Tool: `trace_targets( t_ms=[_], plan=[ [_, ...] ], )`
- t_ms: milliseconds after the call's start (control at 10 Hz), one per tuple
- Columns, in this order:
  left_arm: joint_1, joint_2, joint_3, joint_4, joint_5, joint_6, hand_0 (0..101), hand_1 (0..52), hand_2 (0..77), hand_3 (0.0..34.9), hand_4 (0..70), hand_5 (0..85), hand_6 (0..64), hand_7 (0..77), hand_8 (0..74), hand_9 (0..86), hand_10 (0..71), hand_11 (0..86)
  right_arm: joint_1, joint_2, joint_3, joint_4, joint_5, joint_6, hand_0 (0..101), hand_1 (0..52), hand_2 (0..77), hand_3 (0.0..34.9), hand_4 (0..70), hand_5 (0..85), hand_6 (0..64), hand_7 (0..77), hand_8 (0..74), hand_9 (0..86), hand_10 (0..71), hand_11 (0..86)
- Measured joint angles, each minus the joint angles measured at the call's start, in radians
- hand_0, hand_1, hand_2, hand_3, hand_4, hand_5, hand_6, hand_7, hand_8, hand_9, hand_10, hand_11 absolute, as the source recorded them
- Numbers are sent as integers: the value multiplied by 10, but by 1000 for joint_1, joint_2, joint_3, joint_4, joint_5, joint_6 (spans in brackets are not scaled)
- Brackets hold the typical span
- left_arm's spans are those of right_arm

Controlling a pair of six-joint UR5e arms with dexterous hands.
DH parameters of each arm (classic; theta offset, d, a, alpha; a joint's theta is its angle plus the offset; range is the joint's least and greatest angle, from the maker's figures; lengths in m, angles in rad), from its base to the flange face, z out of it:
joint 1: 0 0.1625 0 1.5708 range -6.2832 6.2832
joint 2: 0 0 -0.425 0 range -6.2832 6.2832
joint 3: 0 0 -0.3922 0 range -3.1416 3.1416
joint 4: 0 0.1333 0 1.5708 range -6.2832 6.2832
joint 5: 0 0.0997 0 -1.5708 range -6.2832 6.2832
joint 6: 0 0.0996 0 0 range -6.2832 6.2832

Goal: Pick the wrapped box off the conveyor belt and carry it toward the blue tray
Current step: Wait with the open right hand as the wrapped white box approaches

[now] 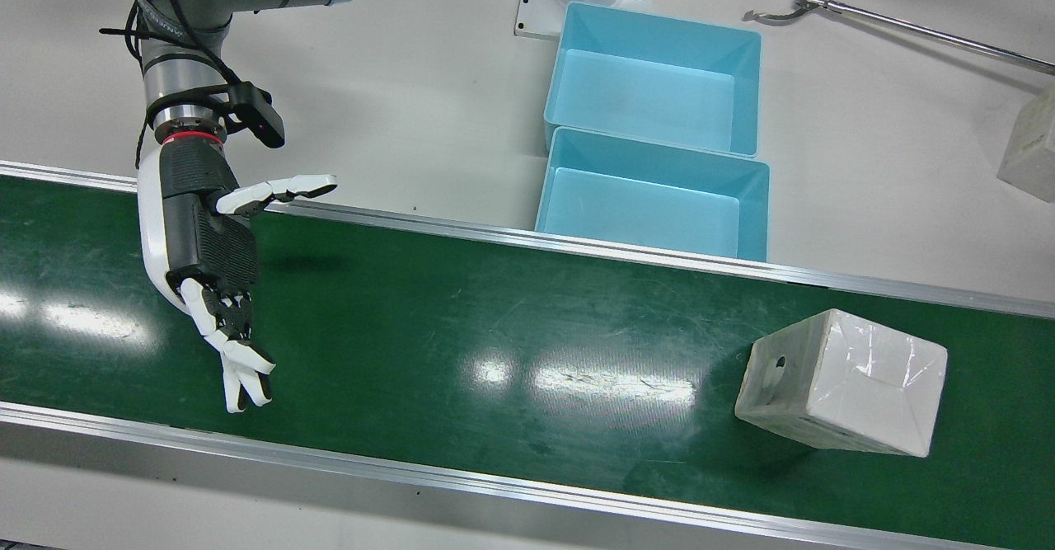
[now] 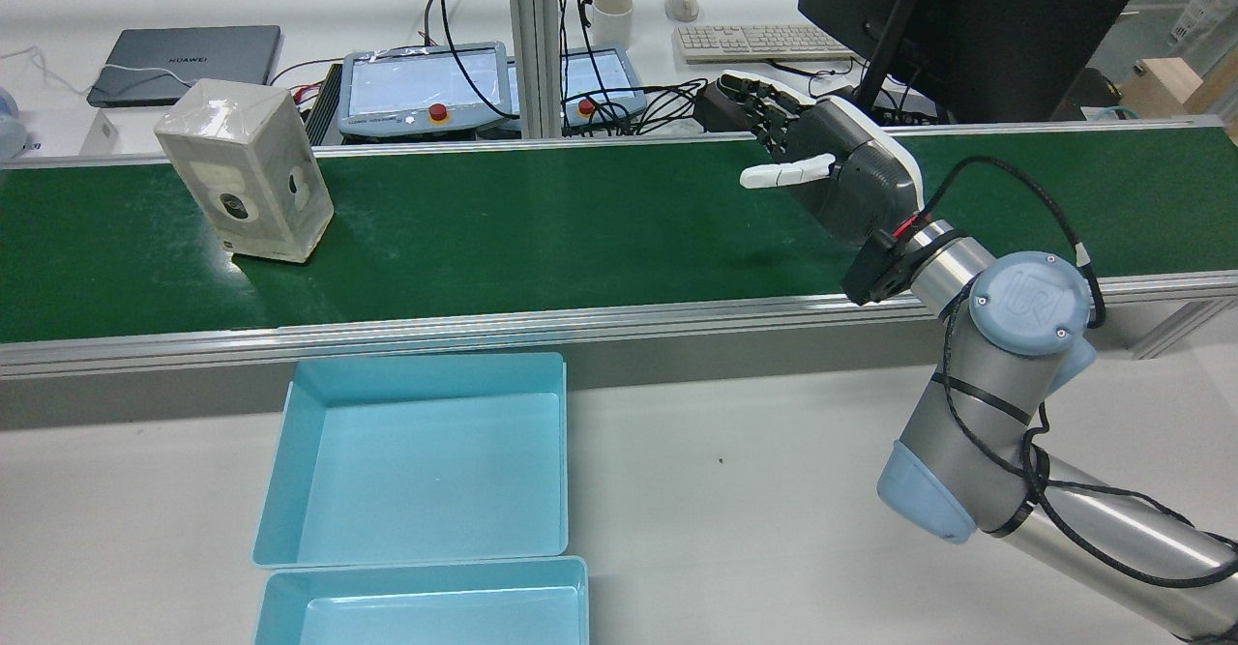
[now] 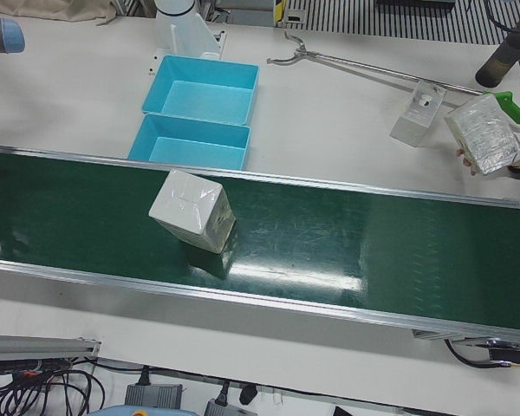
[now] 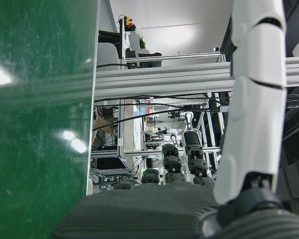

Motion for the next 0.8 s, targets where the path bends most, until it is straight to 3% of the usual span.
trace_targets(
  t_ms=[600,800],
  plan=[
    [0,0,0,0,0,0,0,0,11,0,0,11,5,5,5,0,5,5,2,1,-24,-1,5,19,470,142,114,0,104,180,33,11,11,54,0,11],
    [0,0,0,0,0,0,0,0,11,0,0,11,5,5,5,5,0,5,3,0,-23,-1,5,25,470,142,109,0,71,180,33,22,11,54,0,11]
  ],
)
